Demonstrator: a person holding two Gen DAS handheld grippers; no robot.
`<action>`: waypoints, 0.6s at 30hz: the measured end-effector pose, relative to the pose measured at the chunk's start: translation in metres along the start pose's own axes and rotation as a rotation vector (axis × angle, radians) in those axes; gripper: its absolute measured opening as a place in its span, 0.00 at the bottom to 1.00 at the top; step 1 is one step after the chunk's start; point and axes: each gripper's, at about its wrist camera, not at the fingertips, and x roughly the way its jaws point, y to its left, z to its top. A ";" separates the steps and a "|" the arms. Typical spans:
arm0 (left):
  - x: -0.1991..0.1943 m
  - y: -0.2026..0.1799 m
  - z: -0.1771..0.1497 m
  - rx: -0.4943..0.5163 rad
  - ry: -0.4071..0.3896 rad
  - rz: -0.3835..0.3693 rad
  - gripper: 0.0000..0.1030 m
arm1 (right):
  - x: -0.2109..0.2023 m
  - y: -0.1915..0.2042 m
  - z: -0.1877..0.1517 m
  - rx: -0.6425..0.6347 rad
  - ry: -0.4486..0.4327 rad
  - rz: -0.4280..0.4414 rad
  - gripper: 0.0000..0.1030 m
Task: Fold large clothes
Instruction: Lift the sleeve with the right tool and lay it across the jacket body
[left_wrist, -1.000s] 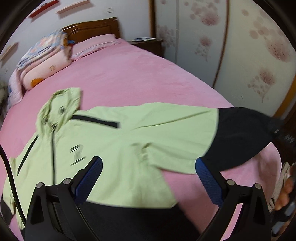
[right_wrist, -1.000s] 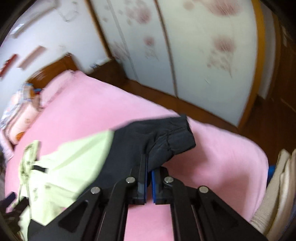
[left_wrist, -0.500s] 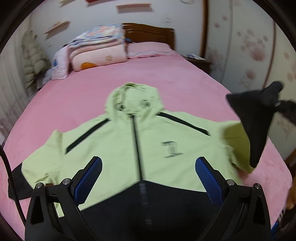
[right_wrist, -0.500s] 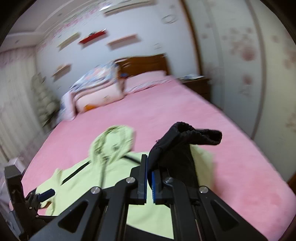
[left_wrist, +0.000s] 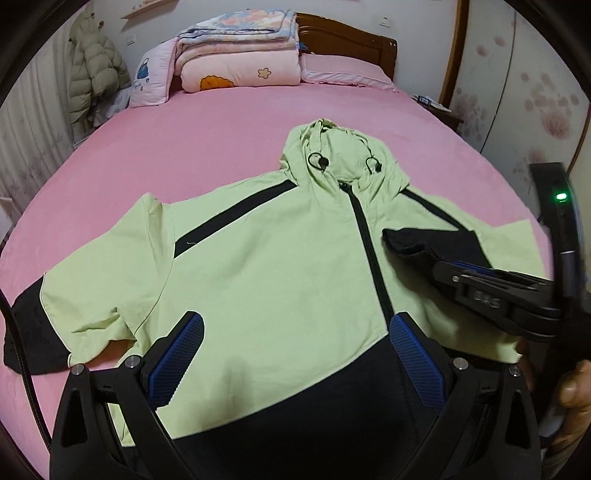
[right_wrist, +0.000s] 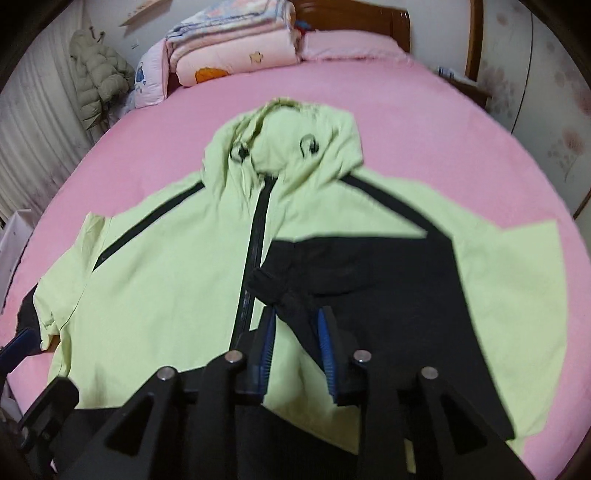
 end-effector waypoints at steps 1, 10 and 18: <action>0.003 -0.001 -0.001 0.004 0.000 -0.004 0.97 | -0.003 -0.004 -0.004 0.009 0.003 0.011 0.27; 0.034 -0.035 0.013 0.009 0.013 -0.182 0.97 | -0.067 -0.039 -0.033 0.027 -0.081 -0.030 0.27; 0.081 -0.067 0.026 0.011 0.107 -0.390 0.64 | -0.094 -0.078 -0.062 0.095 -0.112 -0.078 0.27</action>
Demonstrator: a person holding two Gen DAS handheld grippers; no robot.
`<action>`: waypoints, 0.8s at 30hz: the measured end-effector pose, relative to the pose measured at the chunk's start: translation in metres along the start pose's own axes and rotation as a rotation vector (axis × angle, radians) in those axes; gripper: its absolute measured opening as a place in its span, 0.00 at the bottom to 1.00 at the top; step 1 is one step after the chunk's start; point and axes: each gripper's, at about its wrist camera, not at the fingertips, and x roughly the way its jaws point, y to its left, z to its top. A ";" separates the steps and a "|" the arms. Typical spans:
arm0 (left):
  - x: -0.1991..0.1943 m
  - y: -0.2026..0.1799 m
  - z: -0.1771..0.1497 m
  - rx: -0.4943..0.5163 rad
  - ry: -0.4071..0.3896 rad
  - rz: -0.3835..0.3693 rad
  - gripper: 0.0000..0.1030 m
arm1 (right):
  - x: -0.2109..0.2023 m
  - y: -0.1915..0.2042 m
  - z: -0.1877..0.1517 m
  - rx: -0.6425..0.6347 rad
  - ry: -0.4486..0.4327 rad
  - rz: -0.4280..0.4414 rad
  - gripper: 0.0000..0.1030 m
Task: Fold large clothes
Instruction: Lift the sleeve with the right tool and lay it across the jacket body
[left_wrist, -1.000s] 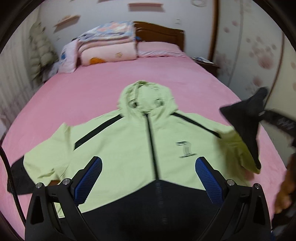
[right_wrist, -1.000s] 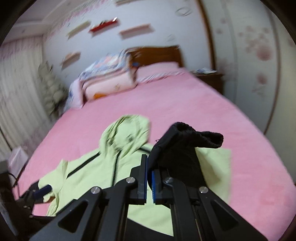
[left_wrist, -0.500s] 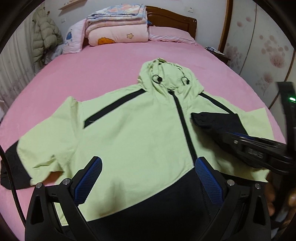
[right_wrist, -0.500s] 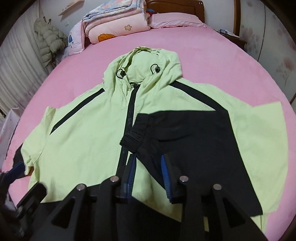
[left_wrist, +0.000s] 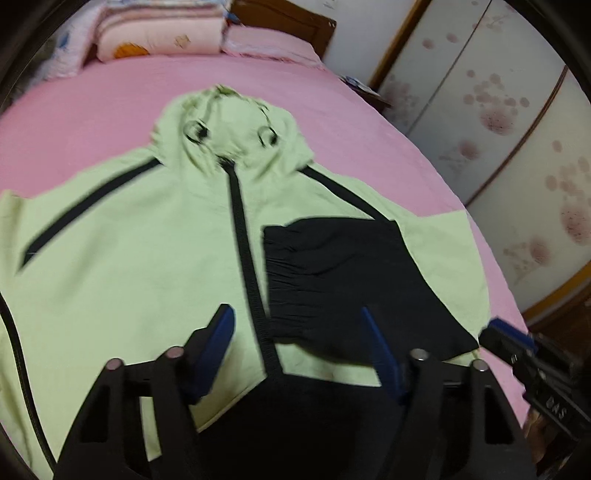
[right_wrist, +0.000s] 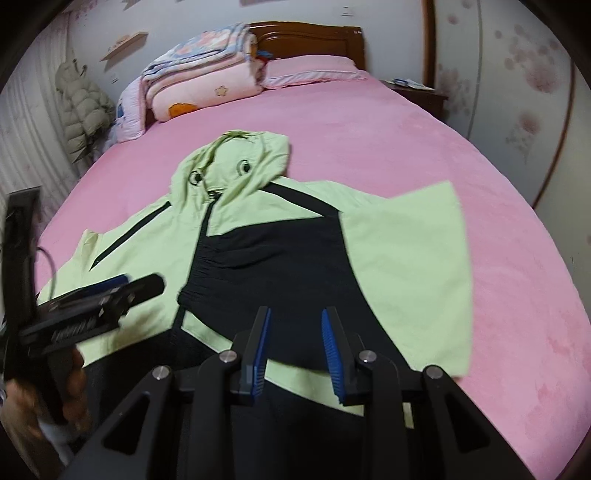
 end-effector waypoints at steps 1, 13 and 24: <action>0.007 -0.001 0.002 0.007 0.007 0.002 0.64 | 0.000 -0.004 -0.003 0.011 0.006 0.004 0.27; 0.063 -0.011 0.011 0.089 0.130 0.000 0.35 | 0.017 -0.043 -0.027 0.105 0.072 -0.006 0.27; 0.061 -0.010 0.013 0.083 0.095 0.060 0.56 | 0.016 -0.060 -0.036 0.156 0.082 0.006 0.27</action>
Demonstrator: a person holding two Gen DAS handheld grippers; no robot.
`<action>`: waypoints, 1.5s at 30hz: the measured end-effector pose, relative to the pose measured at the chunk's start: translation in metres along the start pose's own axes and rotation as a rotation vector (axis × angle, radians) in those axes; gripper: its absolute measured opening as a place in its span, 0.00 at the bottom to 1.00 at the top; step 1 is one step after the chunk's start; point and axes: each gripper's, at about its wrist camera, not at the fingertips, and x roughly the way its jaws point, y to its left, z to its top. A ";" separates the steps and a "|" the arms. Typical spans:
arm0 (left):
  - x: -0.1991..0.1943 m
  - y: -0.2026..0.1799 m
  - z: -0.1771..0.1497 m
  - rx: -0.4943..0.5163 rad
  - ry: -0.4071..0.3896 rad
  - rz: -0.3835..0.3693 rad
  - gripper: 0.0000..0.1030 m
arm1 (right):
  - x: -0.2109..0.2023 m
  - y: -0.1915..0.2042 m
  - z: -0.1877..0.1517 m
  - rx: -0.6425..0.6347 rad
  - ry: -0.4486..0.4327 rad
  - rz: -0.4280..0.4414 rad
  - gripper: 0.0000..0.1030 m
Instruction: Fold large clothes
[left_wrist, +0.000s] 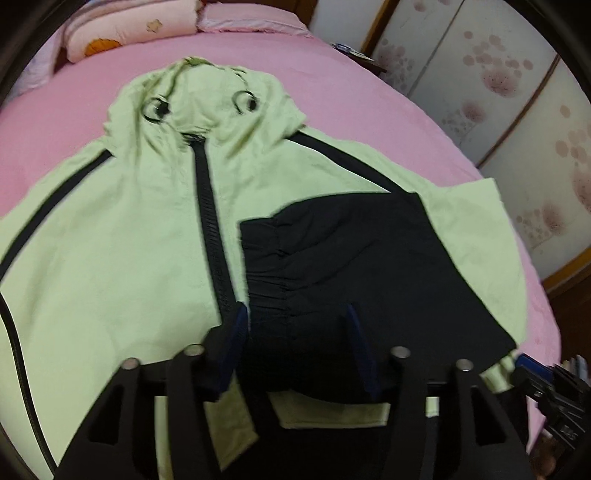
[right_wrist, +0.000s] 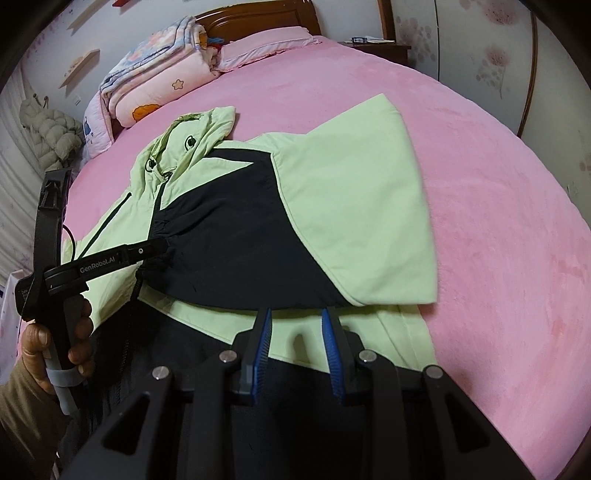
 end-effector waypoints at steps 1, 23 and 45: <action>0.001 0.002 0.001 -0.002 -0.001 0.009 0.56 | -0.001 0.000 0.000 0.002 -0.003 0.003 0.27; -0.043 -0.050 0.044 0.074 -0.085 -0.046 0.15 | 0.001 -0.036 -0.006 0.046 -0.014 -0.058 0.35; -0.137 0.071 0.051 -0.171 -0.292 0.189 0.16 | 0.056 -0.006 0.057 -0.076 -0.094 -0.233 0.14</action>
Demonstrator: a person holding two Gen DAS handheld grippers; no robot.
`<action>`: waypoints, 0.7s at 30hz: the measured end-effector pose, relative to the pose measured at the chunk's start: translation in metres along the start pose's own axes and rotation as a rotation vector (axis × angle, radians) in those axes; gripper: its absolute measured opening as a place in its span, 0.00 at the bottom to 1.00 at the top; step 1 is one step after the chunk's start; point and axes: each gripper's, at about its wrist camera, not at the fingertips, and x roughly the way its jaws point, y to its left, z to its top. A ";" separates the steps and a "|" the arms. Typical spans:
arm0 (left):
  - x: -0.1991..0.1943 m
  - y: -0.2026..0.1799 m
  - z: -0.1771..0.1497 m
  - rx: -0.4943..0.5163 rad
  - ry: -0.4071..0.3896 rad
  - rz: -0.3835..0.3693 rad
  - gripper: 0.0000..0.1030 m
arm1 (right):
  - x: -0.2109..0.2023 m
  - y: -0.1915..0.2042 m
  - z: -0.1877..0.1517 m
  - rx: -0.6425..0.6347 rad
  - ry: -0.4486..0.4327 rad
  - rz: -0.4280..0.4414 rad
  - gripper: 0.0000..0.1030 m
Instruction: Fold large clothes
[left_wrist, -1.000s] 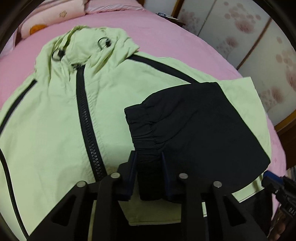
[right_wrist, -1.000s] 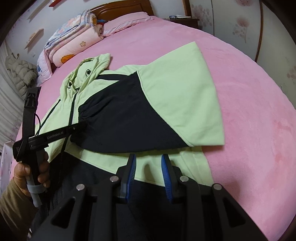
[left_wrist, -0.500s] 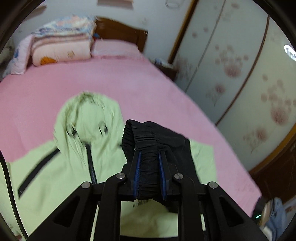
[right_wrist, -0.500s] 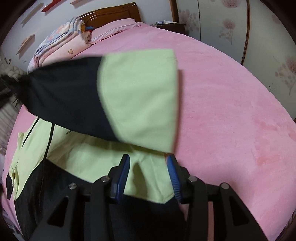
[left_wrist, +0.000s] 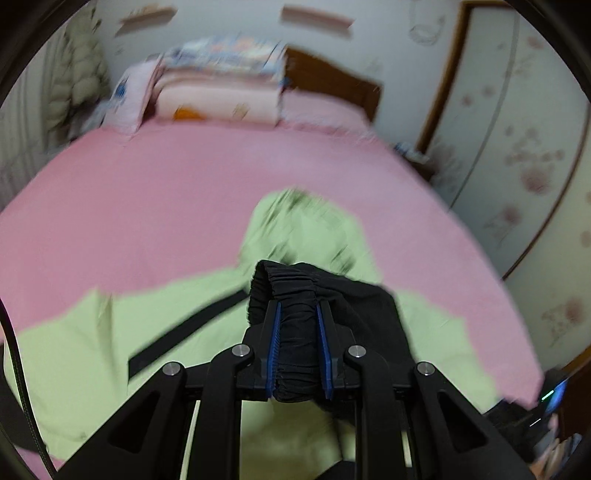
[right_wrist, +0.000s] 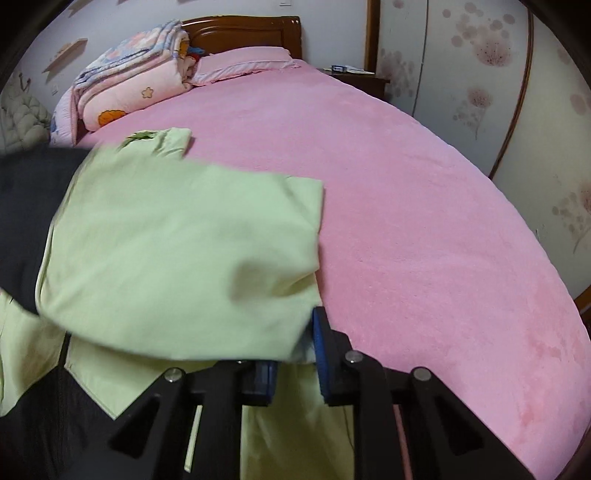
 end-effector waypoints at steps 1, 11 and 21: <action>0.008 0.008 -0.011 -0.005 0.029 0.010 0.16 | 0.004 0.002 -0.002 -0.015 0.021 -0.018 0.14; 0.077 0.050 -0.076 -0.060 0.203 0.047 0.19 | -0.030 0.004 -0.009 -0.098 0.108 0.127 0.34; 0.071 0.038 -0.055 -0.010 0.124 0.037 0.19 | -0.037 -0.004 0.042 -0.029 0.044 0.121 0.54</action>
